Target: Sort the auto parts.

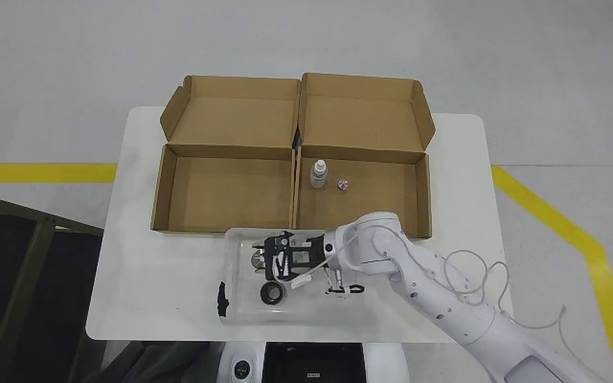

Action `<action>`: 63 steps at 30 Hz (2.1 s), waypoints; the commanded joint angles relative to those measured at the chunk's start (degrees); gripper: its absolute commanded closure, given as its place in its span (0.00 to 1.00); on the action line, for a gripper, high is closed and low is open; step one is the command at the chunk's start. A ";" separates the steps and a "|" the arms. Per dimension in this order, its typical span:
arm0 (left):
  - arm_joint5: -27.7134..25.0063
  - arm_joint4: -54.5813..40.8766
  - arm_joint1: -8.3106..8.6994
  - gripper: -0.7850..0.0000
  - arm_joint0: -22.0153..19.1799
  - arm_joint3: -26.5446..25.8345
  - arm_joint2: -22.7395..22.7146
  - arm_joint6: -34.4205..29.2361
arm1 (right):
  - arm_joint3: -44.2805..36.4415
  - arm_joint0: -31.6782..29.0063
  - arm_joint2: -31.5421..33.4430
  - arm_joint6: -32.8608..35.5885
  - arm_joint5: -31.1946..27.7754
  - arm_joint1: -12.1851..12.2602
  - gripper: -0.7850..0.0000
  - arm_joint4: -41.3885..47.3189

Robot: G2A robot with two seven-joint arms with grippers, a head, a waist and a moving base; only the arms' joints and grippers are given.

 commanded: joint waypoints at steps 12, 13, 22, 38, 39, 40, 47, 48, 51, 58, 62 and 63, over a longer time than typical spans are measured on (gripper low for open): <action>0.00 0.00 0.00 0.00 0.00 0.00 0.00 0.00 | -2.86 -2.10 7.75 -9.77 -1.16 1.31 1.00 0.56; 0.00 0.00 0.00 0.00 0.00 0.00 0.00 0.00 | -3.02 -2.19 8.29 -10.37 -1.18 1.38 1.00 0.74; 0.00 0.00 0.00 0.00 0.00 0.00 0.00 0.00 | -2.45 -3.08 12.58 -15.19 -1.78 1.95 1.00 1.37; 0.00 0.00 0.00 0.00 0.00 0.00 0.00 0.00 | 0.37 -3.24 15.43 -18.52 1.71 1.83 1.00 3.24; 0.00 0.00 0.00 0.00 0.00 0.00 0.00 0.00 | 0.66 -3.16 15.37 -18.72 1.85 1.76 1.00 3.53; 0.00 0.00 0.00 0.00 0.00 0.00 0.00 0.00 | 0.97 -2.98 15.32 -18.76 1.91 1.70 1.00 3.57; 0.00 0.00 0.00 0.00 0.00 0.00 0.00 0.00 | 3.25 -1.32 13.93 -17.77 2.60 1.15 1.00 2.80; 0.00 0.00 0.00 0.00 0.00 0.00 0.00 0.00 | 4.00 -0.81 13.41 -17.75 2.83 0.96 1.00 2.65; 0.00 0.00 0.00 0.00 0.00 0.00 0.00 0.00 | 6.02 1.23 12.06 -15.76 3.57 0.47 1.00 1.55; 0.00 0.00 0.00 0.00 0.00 0.00 0.00 0.00 | 9.02 5.01 9.58 -11.08 4.62 -0.55 1.00 1.04; 0.00 0.00 0.00 0.00 0.00 0.00 0.00 0.00 | 10.64 7.40 7.68 -8.68 5.35 -1.34 1.00 0.52; 0.00 0.00 0.00 0.00 0.00 0.00 0.00 0.00 | 10.90 8.01 7.26 -7.95 5.58 -1.53 1.00 0.27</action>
